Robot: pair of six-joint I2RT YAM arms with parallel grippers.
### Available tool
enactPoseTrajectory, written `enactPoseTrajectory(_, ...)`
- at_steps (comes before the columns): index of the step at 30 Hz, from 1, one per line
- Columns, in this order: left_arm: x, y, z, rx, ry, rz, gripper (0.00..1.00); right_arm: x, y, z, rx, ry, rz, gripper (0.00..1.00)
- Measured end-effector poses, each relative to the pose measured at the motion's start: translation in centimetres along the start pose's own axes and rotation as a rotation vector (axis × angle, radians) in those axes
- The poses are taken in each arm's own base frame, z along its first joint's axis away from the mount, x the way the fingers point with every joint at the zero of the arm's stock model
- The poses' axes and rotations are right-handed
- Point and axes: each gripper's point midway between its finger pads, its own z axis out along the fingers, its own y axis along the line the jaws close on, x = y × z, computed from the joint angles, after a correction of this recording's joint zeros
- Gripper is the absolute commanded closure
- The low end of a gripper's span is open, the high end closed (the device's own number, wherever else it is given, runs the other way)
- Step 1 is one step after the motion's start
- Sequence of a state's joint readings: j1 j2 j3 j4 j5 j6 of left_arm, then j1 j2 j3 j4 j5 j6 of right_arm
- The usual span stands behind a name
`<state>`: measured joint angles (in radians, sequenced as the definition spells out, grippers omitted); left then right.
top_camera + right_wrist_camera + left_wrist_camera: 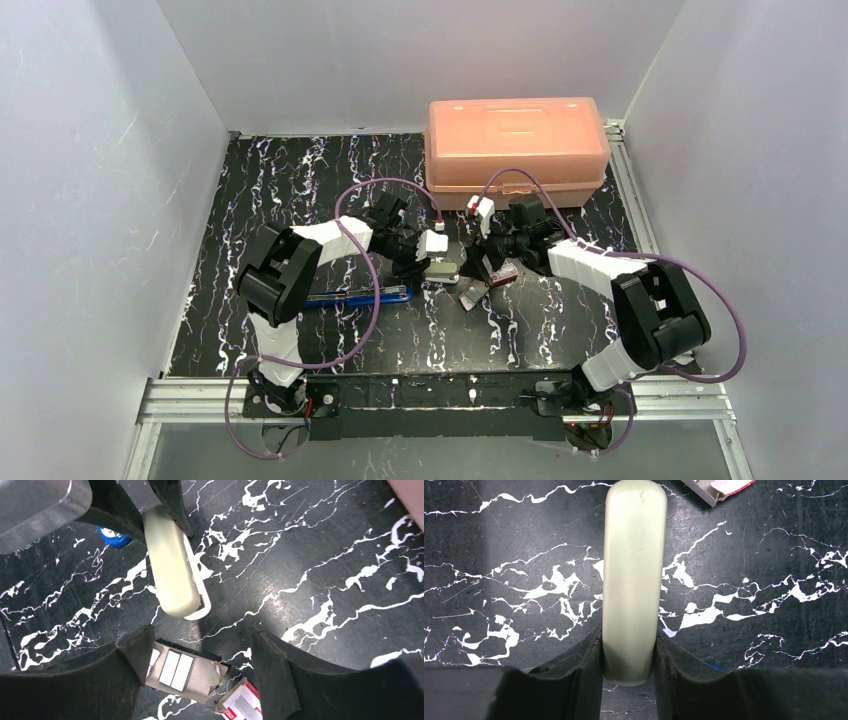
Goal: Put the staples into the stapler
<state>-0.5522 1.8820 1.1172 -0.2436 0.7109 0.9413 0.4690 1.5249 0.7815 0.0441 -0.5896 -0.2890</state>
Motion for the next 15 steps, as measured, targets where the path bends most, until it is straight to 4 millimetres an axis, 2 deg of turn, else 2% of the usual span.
enactPoseTrajectory(8,-0.4,0.0,-0.5,-0.045,-0.015,-0.018,1.0,-2.0,-1.2,-1.5,0.021,-0.03,0.115,0.02)
enactPoseTrajectory(15,-3.0,0.7,-2.5,-0.141,-0.085,0.002,1.0,-4.7,-1.8,-2.6,0.031,-0.068,0.227,0.01)
